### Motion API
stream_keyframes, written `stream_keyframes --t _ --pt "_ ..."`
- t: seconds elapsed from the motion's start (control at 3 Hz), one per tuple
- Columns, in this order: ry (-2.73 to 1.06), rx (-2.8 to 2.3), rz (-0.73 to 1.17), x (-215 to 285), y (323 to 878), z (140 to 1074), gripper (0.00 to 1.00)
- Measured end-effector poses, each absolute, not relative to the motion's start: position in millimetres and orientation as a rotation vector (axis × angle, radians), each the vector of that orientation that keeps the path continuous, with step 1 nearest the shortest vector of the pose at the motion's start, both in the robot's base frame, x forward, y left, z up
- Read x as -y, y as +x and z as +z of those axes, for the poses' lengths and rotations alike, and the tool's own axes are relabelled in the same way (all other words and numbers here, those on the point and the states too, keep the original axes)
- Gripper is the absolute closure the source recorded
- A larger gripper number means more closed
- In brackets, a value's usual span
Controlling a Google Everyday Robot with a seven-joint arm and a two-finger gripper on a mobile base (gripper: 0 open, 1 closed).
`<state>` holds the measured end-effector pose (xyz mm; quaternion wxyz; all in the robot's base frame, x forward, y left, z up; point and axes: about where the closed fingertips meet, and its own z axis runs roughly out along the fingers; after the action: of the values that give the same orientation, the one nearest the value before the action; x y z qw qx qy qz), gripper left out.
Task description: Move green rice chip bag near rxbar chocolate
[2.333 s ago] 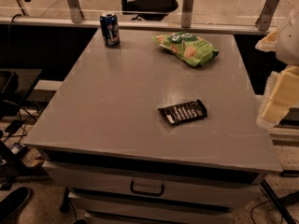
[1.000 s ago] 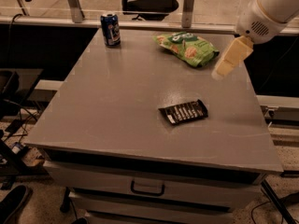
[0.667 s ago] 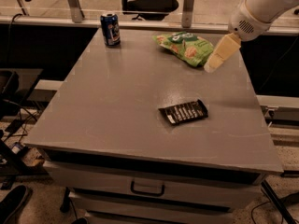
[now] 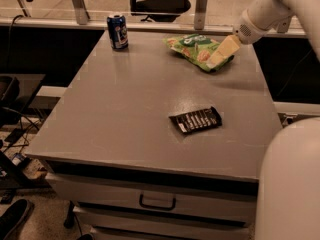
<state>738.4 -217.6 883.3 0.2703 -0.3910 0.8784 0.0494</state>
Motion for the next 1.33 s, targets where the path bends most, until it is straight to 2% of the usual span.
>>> stream_keyframes --t 0.67,1.33 --pt "-0.962 -2.405 0.169 211 763 864 0.0" --pt "-0.993 -2.421 0.26 184 754 858 0.48"
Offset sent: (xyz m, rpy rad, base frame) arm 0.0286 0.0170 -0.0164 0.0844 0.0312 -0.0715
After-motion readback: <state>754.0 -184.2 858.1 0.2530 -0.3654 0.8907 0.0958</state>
